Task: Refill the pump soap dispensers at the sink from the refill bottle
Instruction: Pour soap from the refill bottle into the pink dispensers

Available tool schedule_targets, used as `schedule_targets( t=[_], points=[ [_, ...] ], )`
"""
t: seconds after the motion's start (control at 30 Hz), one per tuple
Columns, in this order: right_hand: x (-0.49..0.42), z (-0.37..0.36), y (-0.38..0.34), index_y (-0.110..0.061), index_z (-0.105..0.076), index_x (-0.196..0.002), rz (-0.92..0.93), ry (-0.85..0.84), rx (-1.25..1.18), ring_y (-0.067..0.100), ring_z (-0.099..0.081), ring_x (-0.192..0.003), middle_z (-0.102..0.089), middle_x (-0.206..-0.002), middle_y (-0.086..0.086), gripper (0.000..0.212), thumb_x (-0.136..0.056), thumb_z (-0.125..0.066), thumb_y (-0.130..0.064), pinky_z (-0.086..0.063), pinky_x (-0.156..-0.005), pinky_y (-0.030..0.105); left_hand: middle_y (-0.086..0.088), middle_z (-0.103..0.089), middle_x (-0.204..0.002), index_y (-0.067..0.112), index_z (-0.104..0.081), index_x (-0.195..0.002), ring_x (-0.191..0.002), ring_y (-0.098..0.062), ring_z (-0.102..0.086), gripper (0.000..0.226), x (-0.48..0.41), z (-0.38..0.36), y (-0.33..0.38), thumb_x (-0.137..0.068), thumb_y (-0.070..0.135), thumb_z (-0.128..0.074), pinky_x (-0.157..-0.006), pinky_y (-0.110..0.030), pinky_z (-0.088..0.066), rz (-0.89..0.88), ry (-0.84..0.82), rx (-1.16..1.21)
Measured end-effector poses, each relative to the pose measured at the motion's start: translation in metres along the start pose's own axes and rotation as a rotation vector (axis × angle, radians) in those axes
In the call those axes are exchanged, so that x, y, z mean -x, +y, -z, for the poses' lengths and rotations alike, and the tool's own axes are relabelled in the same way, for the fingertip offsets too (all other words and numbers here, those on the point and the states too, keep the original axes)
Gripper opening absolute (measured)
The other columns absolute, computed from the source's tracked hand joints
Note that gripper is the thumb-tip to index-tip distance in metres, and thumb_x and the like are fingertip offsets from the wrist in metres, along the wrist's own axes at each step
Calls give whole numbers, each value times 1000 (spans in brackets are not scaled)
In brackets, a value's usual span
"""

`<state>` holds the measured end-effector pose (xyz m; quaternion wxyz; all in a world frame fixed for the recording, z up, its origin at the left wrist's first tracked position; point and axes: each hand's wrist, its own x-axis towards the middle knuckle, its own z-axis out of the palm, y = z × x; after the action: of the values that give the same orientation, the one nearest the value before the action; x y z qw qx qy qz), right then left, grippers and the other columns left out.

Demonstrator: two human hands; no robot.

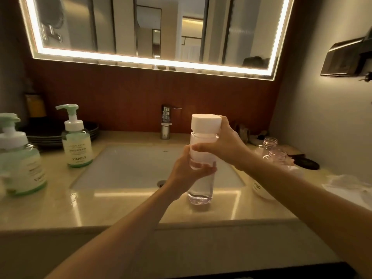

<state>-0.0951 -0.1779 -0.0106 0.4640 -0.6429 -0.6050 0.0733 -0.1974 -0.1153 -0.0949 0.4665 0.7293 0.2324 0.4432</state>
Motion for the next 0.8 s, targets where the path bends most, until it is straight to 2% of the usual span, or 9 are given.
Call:
schedule_targets(
  t=[0.17,0.27,0.33,0.4,0.5,0.6,0.7,0.77,0.8],
  points=[
    [14,-1,2,-18,-22,-137,35,16,17,16,-48,-109,-47,-127,4,89,-69,-78,-32,-47,-86,31,-1,-58,-115,25,-39,-121,-102,-18,-60,64,12,-3,2,-71,27,-79,-82,-30,-54,-16,14,-13],
    [15,3,-2,-24,-8,-145,-3,1,10,24,-45,-121,-40,-138,5,110,-61,-74,-50,-44,-95,40,-1,-57,-116,26,-39,-121,-103,-17,-59,65,13,-3,5,-70,27,-79,-84,-33,-54,-22,7,-17],
    [13,8,-12,-27,-3,-146,31,74,29,26,-40,-127,-31,-145,6,117,-53,-63,-64,-42,-100,46,0,-56,-112,26,-39,-118,-98,-14,-58,63,15,-3,8,-70,24,-80,-81,-28,-54,-4,20,-8],
    [8,14,-23,-28,-7,-146,138,141,163,25,-36,-129,-29,-146,7,111,-55,-53,-72,-42,-100,45,3,-55,-108,26,-39,-116,-93,-9,-58,62,16,-4,9,-70,20,-80,-77,-23,-52,8,19,-2],
    [-2,19,-34,-26,-25,-142,184,71,547,25,-40,-125,-36,-141,6,97,-62,-42,-79,-44,-92,42,1,-54,-112,25,-39,-119,-97,-14,-58,64,16,-5,8,-70,20,-80,-81,-27,-53,12,24,-6],
    [-10,16,-33,-16,-42,-133,155,-18,660,27,-46,-115,-43,-133,10,79,-74,-49,-69,-46,-85,34,-1,-53,-114,24,-38,-121,-100,-16,-58,65,17,-4,8,-71,19,-79,-82,-28,-53,19,12,0],
    [-12,25,-36,-20,-43,-133,158,-205,379,18,-44,-109,-40,-135,6,59,-82,-63,-43,-45,-77,18,3,-54,-108,25,-39,-120,-96,-13,-59,65,18,-4,9,-70,15,-79,-81,-28,-53,15,1,21],
    [-13,36,-40,-25,-36,-137,129,-337,256,16,-44,-114,-37,-140,2,63,-82,-66,-33,-44,-71,11,0,-55,-109,25,-39,-120,-97,-15,-60,67,17,-4,6,-69,14,-80,-81,-30,-53,19,9,34],
    [-14,39,-40,-27,-29,-141,111,-367,248,20,-42,-122,-33,-145,2,70,-81,-65,-36,-45,-80,15,-1,-55,-111,26,-39,-121,-98,-16,-60,67,16,-4,5,-69,15,-80,-82,-31,-53,20,9,33]
  ],
)
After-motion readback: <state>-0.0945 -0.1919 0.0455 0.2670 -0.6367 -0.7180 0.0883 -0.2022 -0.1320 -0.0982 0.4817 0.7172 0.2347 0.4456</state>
